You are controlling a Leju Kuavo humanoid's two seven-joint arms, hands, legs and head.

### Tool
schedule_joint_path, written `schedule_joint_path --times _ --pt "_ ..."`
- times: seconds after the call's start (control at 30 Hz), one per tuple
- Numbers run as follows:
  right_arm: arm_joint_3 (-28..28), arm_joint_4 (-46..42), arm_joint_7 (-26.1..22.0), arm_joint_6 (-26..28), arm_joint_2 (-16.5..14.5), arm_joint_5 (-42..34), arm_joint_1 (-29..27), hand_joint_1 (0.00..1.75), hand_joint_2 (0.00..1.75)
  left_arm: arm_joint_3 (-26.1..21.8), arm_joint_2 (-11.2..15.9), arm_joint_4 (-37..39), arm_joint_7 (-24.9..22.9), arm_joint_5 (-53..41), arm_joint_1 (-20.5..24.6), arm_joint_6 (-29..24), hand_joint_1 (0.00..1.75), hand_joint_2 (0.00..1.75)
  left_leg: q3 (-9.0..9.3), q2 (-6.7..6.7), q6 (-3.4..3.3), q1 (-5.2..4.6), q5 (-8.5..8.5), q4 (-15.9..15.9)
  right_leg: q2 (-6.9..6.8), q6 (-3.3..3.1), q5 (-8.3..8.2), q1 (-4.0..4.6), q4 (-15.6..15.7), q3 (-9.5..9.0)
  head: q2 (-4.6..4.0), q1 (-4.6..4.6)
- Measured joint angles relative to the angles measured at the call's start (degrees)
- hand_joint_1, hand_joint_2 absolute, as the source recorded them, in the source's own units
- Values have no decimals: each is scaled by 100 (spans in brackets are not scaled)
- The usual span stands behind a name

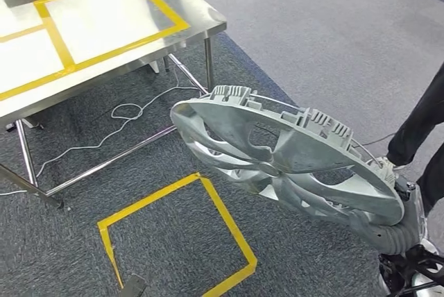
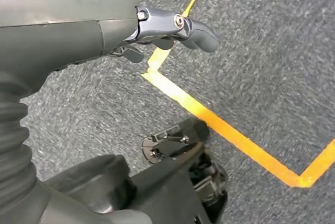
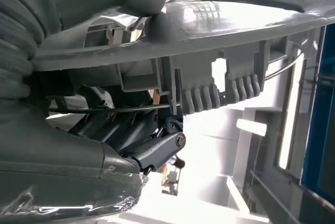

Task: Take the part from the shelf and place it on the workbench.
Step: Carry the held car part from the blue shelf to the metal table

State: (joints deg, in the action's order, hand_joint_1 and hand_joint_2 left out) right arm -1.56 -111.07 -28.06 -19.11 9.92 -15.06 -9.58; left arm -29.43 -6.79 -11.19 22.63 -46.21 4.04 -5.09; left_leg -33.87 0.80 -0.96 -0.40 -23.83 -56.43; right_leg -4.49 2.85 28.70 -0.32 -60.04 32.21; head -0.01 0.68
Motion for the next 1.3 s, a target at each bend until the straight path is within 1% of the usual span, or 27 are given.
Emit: schedule_joint_path --times 0.07,0.1,0.13,0.17,0.2,0.23,0.27,0.3,0.33,0.37,0.43,0.47,0.5,0.53,0.57,0.6,0.63,0.67,0.7,0.73,0.77,0.8,0.83,0.87,0.97,1.13,1.3 --pt "-5 -9 -4 3 -1 -4 -28 175 175 3 -1 0 -3 -1 4 4 0 175 10 -117 -42 23 6 8 302 41 332 -18 -654 300 0 33" --pt "-8 -9 -5 4 -1 -5 -46 175 175 4 -2 0 -3 -2 7 7 0 175 10 -181 -53 23 5 6 385 52 490 -23 -1052 500 0 43" --pt "-8 -8 -5 5 -2 -5 -60 175 175 6 -2 0 -3 -3 4 10 0 175 11 -250 -56 23 5 4 419 57 568 -24 -1338 656 0 45" --pt "-8 -8 -4 7 -2 -3 -71 175 175 7 -2 0 -3 -3 0 10 0 175 13 -321 -56 23 4 1 432 59 536 -26 -1426 723 -1 45" --pt "-8 -8 -3 7 -2 -3 -78 175 175 8 -2 0 -3 -4 -4 11 0 175 19 -396 -54 26 4 -4 443 56 390 -31 -1276 674 0 44" --pt "-8 -9 -4 7 -2 -3 -79 175 175 8 -3 0 -3 -4 -5 11 0 175 27 -469 -46 34 1 -12 486 56 169 -41 -925 519 0 44" --pt "-8 -8 -4 7 -2 -3 -78 175 175 9 -3 0 -3 -4 -4 11 0 175 30 -537 -29 43 -3 -19 607 61 -8 -62 -516 324 0 45" --pt "-9 -9 -6 7 -2 -4 -79 175 175 10 -2 0 -3 -4 3 11 0 175 18 -609 -4 43 -6 -41 729 61 -128 -84 -160 146 1 44" --pt "-9 -10 -7 7 -2 -4 -82 175 175 11 0 0 -3 -5 7 11 0 175 -5 -670 29 46 1 -54 832 55 -179 -97 63 32 1 41" --pt "-10 -10 -7 7 -2 -4 -84 175 175 12 3 0 -3 -4 5 11 0 175 -33 -730 67 49 17 -58 891 40 -167 -100 144 -13 1 38" --pt "-9 -11 -6 7 -3 -3 -85 175 175 14 11 0 -3 -1 -12 12 0 175 -75 -822 135 62 52 -45 800 -16 -183 -86 151 -14 1 35" --pt "-9 -12 -6 6 -3 -4 -80 175 175 14 12 0 -3 4 -21 13 0 175 -94 -762 167 55 30 -67 740 -54 -193 -88 157 -20 0 23" --pt "-9 -14 -9 5 -4 -9 -78 175 175 14 13 0 -3 8 -20 13 0 175 -149 -635 196 44 -50 -173 676 -94 -200 -93 170 -27 -1 0" --pt "-11 -16 -11 5 -4 -17 -77 175 175 14 13 0 -2 10 -11 14 0 175 -256 -468 222 33 -192 -397 606 -131 -207 -97 184 -33 -1 -19" --pt "-13 -19 -14 5 -4 -25 -77 175 175 14 8 0 -2 10 2 16 0 175 -419 -293 244 26 -383 -747 546 -155 -205 -90 187 -33 -1 -42" --pt "-15 -20 -16 7 -4 -31 -80 175 175 14 7 0 -1 10 14 19 0 175 -613 -202 257 31 -573 -1158 488 -168 -202 -82 187 -30 -1 -49" --pt "-16 -20 -16 9 -4 -36 -80 175 175 14 6 0 -1 9 17 22 0 175 -776 -164 264 35 -701 -1509 435 -173 -200 -77 186 -27 0 -46" --pt "-17 -20 -16 10 -4 -38 -79 175 175 14 5 0 -2 9 14 24 0 175 -858 -153 264 38 -728 -1699 392 -177 -197 -74 186 -27 0 -48" --pt "-16 -20 -16 11 -4 -41 -76 175 175 14 4 0 -2 10 9 25 0 175 -828 -152 257 38 -645 -1665 359 -177 -196 -72 186 -31 0 -48" --pt "-16 -20 -16 11 -8 -45 -73 175 175 14 3 0 -2 14 5 25 0 175 -689 -151 241 37 -477 -1414 336 -174 -194 -70 186 -39 -1 -48" --pt "-15 -21 -17 11 -13 -49 -70 175 175 14 4 0 -2 24 5 23 0 175 -474 -139 215 34 -276 -1021 321 -168 -190 -68 186 -49 -1 -49" --pt "-15 -21 -20 11 -19 -52 -69 175 175 13 4 0 -1 35 8 22 0 175 -256 -120 187 24 -135 -617 313 -151 -179 -53 175 -51 -1 -50" --pt "-17 -22 -24 12 -25 -57 -70 175 175 13 3 0 0 47 14 21 0 175 -95 -104 165 22 -50 -304 310 -133 -170 -38 164 -45 -1 -44" --pt "-19 -22 -27 13 -28 -59 -73 175 175 12 0 0 1 55 18 20 0 175 -3 -89 161 20 -23 -113 310 -131 -164 -21 155 -34 -1 -42" --pt "-22 -22 -31 14 -34 -61 -82 175 175 11 -4 0 3 58 8 20 0 175 13 -90 182 17 -35 -35 309 -148 -177 -6 178 -31 -1 -37" --pt "-24 -22 -31 27 -44 -59 -81 175 175 10 -1 0 3 57 5 20 0 175 11 -90 119 8 -37 -35 310 -79 -222 -13 265 -68 1 -36" --pt "-24 -22 -31 34 -63 -59 -86 175 175 10 1 0 5 53 3 19 0 175 9 -90 92 -1 -29 -37 310 -46 -241 -21 278 -68 -1 -38"
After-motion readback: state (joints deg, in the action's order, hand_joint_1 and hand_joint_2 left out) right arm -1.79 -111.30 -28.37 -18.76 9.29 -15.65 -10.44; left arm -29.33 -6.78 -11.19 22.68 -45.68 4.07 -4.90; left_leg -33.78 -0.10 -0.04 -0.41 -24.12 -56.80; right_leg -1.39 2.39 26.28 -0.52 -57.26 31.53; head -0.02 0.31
